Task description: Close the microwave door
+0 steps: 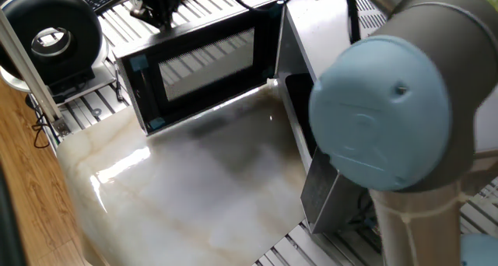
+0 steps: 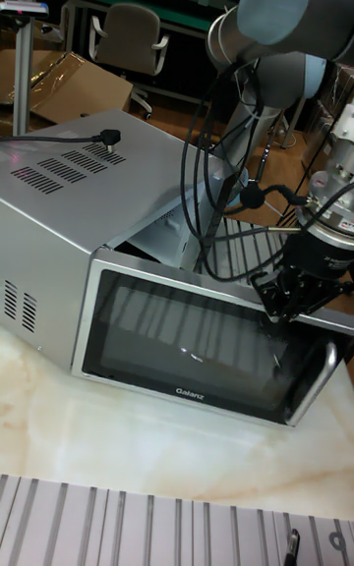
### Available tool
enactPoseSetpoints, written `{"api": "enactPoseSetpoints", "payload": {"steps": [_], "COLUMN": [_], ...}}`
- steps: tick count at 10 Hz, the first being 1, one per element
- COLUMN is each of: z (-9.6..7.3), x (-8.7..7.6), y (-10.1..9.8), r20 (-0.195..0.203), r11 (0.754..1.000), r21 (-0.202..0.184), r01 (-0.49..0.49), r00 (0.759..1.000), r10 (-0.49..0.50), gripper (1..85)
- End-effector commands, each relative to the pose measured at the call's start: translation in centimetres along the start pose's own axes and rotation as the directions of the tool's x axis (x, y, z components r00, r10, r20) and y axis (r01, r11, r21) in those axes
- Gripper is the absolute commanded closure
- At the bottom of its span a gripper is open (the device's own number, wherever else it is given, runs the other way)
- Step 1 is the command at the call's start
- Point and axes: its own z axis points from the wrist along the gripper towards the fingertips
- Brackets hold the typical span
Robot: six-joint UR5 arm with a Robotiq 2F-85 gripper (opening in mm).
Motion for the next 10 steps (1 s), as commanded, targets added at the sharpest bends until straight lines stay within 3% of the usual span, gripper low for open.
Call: {"api": "enactPoseSetpoints", "payload": {"steps": [1,5,6,9,10], "z": [0.6,1.8,1.8,1.0,0.2], "x": [2.5,4.8,4.8,3.1,2.2], "y": [0.6,0.9,0.9,2.4,4.4], "r20": [0.015,0.008,0.01,0.004,-0.015], "r11": [0.999,0.998,0.998,0.994,0.986], "r21": [-0.029,-0.015,-0.015,-0.004,-0.036], "r01": [-0.03,-0.061,-0.059,-0.11,-0.164], "r00": [0.999,0.998,0.998,0.994,0.986], "r10": [0.03,0.061,0.059,0.11,0.164], "gripper": [84.7,84.7,84.7,84.7,84.7]}}
